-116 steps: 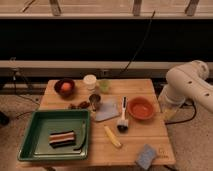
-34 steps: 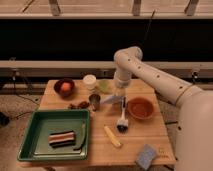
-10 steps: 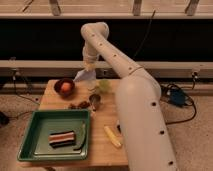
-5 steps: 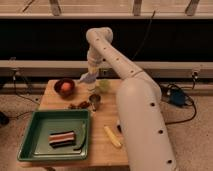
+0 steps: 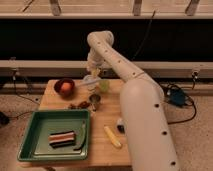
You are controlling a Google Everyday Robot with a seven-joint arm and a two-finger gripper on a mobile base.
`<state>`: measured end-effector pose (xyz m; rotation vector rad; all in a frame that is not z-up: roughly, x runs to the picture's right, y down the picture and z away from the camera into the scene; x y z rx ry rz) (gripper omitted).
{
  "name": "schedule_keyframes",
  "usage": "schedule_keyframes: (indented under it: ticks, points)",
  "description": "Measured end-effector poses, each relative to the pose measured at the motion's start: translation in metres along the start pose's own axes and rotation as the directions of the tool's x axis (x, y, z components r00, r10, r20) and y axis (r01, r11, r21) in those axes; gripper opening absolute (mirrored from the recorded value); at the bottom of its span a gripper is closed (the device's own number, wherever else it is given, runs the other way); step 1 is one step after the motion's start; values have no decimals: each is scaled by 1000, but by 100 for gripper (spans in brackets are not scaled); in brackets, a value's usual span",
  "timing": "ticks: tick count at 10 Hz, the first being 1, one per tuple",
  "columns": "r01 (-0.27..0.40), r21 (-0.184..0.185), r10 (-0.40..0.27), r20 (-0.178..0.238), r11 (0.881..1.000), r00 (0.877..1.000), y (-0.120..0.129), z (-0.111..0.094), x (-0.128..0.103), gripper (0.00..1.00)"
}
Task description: Place towel in paper cup
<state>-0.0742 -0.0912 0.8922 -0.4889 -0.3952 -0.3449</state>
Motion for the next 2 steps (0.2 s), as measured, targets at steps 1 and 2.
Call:
schedule_keyframes:
  ticks: [1,2]
  points:
    - [-4,5,4,2,1000,1000,1,-2,3,80]
    - [-4,5,4,2,1000,1000,1,-2,2,80]
